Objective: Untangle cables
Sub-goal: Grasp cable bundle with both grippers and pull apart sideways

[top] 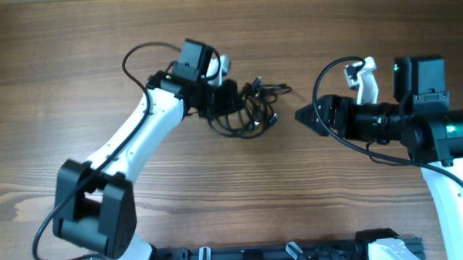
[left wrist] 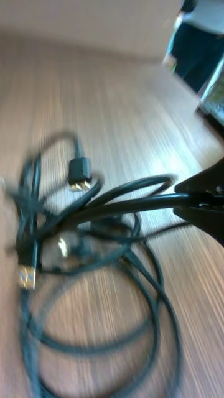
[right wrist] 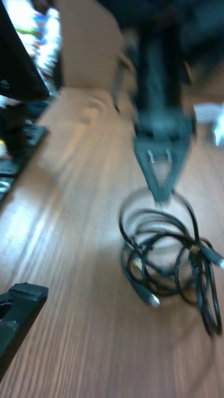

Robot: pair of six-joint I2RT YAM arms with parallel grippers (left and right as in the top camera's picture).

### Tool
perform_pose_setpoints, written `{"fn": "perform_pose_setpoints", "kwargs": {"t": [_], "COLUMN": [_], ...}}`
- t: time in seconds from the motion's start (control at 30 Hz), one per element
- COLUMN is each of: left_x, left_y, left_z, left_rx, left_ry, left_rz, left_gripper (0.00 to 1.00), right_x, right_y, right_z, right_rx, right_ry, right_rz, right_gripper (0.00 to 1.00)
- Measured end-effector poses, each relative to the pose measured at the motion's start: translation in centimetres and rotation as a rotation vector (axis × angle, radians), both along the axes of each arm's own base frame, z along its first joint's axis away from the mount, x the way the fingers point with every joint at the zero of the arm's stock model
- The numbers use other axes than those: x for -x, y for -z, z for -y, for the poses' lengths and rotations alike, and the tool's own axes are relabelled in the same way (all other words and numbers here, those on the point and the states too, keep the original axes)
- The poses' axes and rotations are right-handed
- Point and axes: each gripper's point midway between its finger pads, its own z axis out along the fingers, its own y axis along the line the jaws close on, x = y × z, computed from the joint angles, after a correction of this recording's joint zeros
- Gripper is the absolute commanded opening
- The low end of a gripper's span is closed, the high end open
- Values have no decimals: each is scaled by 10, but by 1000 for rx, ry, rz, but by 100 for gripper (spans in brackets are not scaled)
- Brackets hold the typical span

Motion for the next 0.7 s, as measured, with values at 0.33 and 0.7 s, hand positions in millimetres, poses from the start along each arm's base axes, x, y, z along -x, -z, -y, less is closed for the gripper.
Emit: {"fn": "perform_pose_setpoints", "kwargs": {"t": [0.33, 0.7], "left_x": [22, 44], "left_y": [-150, -262], "left_z": [5, 14], "left_rx": [217, 503], "left_ry": [64, 102], "left_rz": [329, 571], "left_gripper": [4, 4], "right_x": [-29, -57], "right_y": [13, 67], "right_z": [-4, -29], "right_rx": [54, 153], "right_ry": [31, 4], "right_rz": [18, -88], "right_gripper": [99, 100]}}
